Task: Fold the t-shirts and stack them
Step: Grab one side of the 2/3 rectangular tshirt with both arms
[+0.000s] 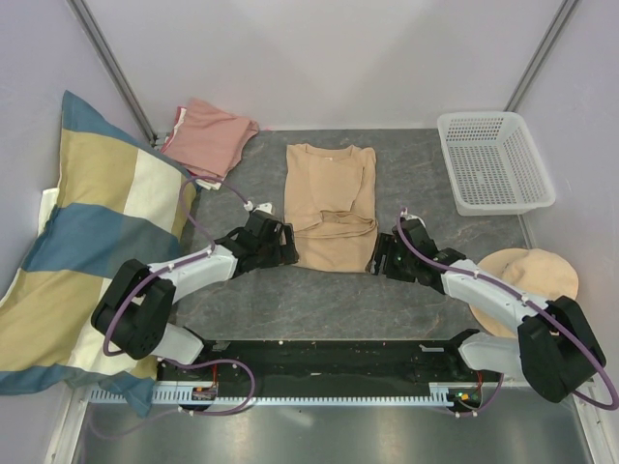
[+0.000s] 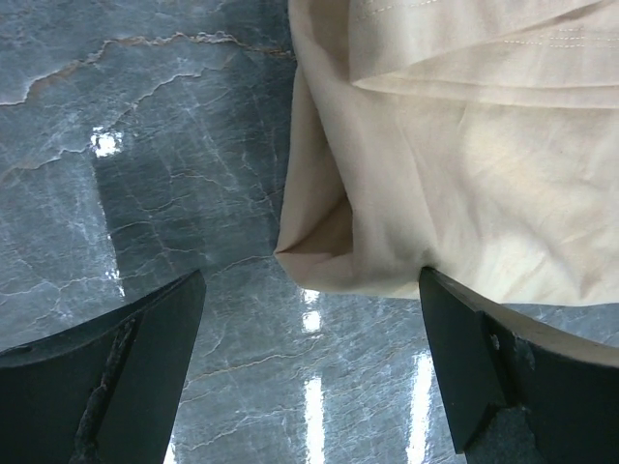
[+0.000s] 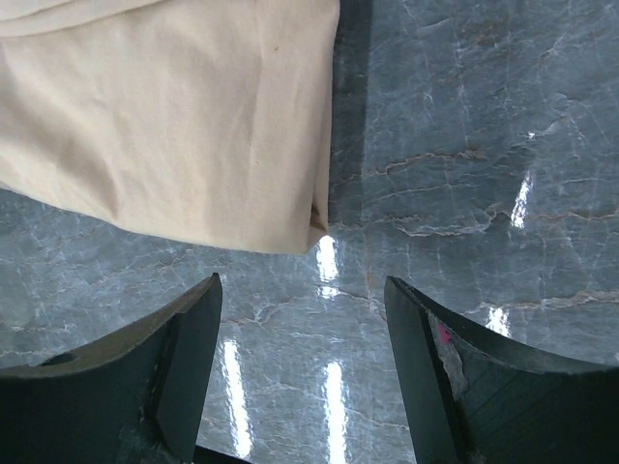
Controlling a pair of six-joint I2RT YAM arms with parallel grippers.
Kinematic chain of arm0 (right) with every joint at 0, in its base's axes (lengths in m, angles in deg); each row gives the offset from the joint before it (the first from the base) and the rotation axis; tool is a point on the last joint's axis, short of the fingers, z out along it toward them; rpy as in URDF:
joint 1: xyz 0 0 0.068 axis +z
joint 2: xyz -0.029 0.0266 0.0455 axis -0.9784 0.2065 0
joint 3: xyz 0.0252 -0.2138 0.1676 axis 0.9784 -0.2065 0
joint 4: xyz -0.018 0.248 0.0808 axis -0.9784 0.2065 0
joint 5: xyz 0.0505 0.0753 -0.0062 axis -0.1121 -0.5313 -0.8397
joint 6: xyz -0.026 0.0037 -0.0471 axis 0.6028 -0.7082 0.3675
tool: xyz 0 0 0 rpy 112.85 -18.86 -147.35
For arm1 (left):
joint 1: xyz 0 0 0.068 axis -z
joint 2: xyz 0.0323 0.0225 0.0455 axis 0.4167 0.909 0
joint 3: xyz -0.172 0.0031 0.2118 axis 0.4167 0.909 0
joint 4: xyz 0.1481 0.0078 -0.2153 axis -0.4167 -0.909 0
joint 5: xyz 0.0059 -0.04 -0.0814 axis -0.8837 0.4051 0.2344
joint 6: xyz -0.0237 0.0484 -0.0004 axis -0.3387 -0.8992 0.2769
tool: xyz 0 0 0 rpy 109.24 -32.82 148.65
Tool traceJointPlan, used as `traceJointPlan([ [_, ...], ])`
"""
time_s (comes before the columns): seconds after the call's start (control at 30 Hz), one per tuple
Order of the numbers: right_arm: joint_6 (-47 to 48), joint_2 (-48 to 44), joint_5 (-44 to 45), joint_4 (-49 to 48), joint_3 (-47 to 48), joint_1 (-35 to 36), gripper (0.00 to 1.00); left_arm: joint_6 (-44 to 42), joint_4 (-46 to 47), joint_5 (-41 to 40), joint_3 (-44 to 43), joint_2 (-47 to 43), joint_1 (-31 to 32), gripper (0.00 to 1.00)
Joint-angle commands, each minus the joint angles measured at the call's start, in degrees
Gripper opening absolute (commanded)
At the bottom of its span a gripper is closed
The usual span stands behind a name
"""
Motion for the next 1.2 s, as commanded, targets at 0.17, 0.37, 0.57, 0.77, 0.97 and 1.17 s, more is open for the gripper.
traceJointPlan([
  [0.17, -1.4, 0.9, -0.3, -3.4, 0.1, 0.7, 0.76, 1.0, 1.9, -0.8, -1.8, -2.8, 0.8, 0.98],
  [0.37, -1.4, 1.7, -0.5, -3.8, 0.3, 0.8, 0.76, 0.6, 1.1, -2.0, -1.6, -2.7, 0.8, 0.97],
  [0.57, -1.4, 2.0, -0.6, -3.8, 0.1, 0.7, 0.76, 0.6, 1.0, -2.9, -2.9, -6.8, 0.8, 0.97],
  [0.77, -1.4, 2.6, -0.6, -4.0, 0.1, 0.7, 0.77, 0.6, 2.4, -1.1, -3.7, -2.5, 0.8, 0.93],
  [0.97, -1.4, 2.8, -0.4, -4.3, -0.2, 0.8, 0.76, 0.8, 5.7, -0.1, -2.4, 0.7, 0.9, 0.86],
  [1.17, -1.0, 3.4, -0.5, -4.4, -0.3, 0.9, 0.77, -0.3, 7.0, -0.1, -2.3, 2.6, 0.9, 0.73],
])
